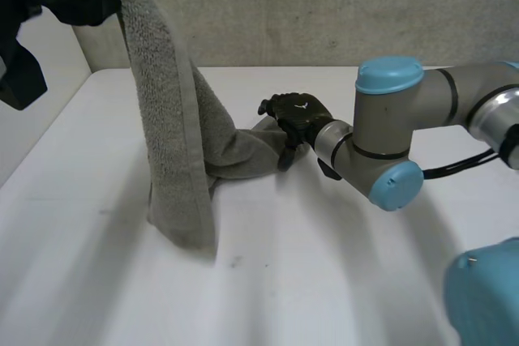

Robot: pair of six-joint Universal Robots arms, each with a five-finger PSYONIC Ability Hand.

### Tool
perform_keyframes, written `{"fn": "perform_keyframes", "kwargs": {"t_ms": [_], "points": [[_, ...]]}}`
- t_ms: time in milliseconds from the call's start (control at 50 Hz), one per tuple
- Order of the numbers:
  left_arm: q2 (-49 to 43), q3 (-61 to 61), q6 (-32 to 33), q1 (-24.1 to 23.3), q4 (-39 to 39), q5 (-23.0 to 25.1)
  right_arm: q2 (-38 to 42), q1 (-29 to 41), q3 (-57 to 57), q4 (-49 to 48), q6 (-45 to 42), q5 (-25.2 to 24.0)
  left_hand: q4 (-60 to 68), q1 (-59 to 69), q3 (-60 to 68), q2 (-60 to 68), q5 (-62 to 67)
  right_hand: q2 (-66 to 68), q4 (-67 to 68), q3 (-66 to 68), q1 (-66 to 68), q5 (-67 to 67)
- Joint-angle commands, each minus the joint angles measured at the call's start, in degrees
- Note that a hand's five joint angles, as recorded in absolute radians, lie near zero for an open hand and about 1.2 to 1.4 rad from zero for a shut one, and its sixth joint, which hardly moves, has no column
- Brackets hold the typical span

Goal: Fold the towel.

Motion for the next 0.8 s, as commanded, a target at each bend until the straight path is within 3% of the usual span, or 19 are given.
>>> {"fn": "perform_keyframes", "kwargs": {"t_ms": [20, 160, 200, 220, 260, 300, 380, 540, 620, 800], "points": [[1.5, 0.9, -1.2, 0.2, 0.0, 0.0, 10.9, 0.1, -15.3, 6.6, 0.0, -0.1, 10.2, 11.5, 10.3, 10.2, 11.0, -2.3, -2.0, -2.2, -1.8, 0.1], [1.6, 1.1, -1.4, 0.3, 0.0, -0.1, 13.5, 1.9, -15.6, 6.6, 0.0, 0.2, 10.2, 11.5, 10.3, 10.2, 11.0, 7.3, 7.5, 7.3, 7.7, 9.6], [1.5, 1.1, -1.4, 0.4, 0.0, -0.1, 14.7, 2.6, -16.2, 6.6, 0.0, 0.7, 10.2, 11.5, 10.3, 10.2, 11.0, 25.3, 25.6, 25.4, 25.8, 27.7], [1.5, 1.1, -1.4, 0.4, 0.0, -0.1, 14.7, 2.6, -16.2, 6.6, 0.0, 0.7, 10.2, 11.5, 10.3, 10.2, 11.0, 25.5, 25.8, 25.6, 25.9, 27.8], [1.3, 0.8, -1.4, 0.5, 0.0, 0.0, 14.0, 2.8, -16.7, 6.4, 0.0, 1.4, 10.2, 11.5, 10.3, 10.2, 11.0, 57.4, 57.7, 57.5, 57.9, 59.8], [1.2, 0.6, -1.4, 0.5, 0.0, 0.0, 12.8, 2.8, -17.0, 6.2, 0.0, 2.3, 10.2, 11.5, 10.3, 10.2, 11.0, 63.0, 63.3, 63.1, 63.5, 65.4], [0.5, 0.0, -1.3, 1.1, 0.0, 0.1, 5.7, 1.3, -18.2, 6.4, -0.6, 4.8, 10.2, 11.5, 10.3, 10.2, 11.0, 63.1, 63.4, 63.2, 63.6, 65.4], [-0.9, -1.9, -1.6, 5.0, 0.2, 0.3, -7.3, -3.0, -14.3, 9.2, -7.6, 4.8, 10.2, 11.5, 10.3, 10.2, 11.0, 63.1, 63.4, 63.2, 63.6, 65.4], [-1.9, -3.0, -2.5, 6.8, 1.2, 0.3, -15.4, -5.5, -8.2, 13.2, -16.4, 5.1, 10.2, 11.5, 10.3, 10.2, 11.0, 63.1, 63.4, 63.2, 63.6, 65.4], [-3.7, -6.8, -3.3, 6.8, 6.3, 0.4, -31.5, -9.6, 7.6, 14.2, -21.0, 3.6, 10.2, 11.5, 10.3, 10.2, 11.0, 63.1, 63.4, 63.2, 63.6, 65.4]]}}
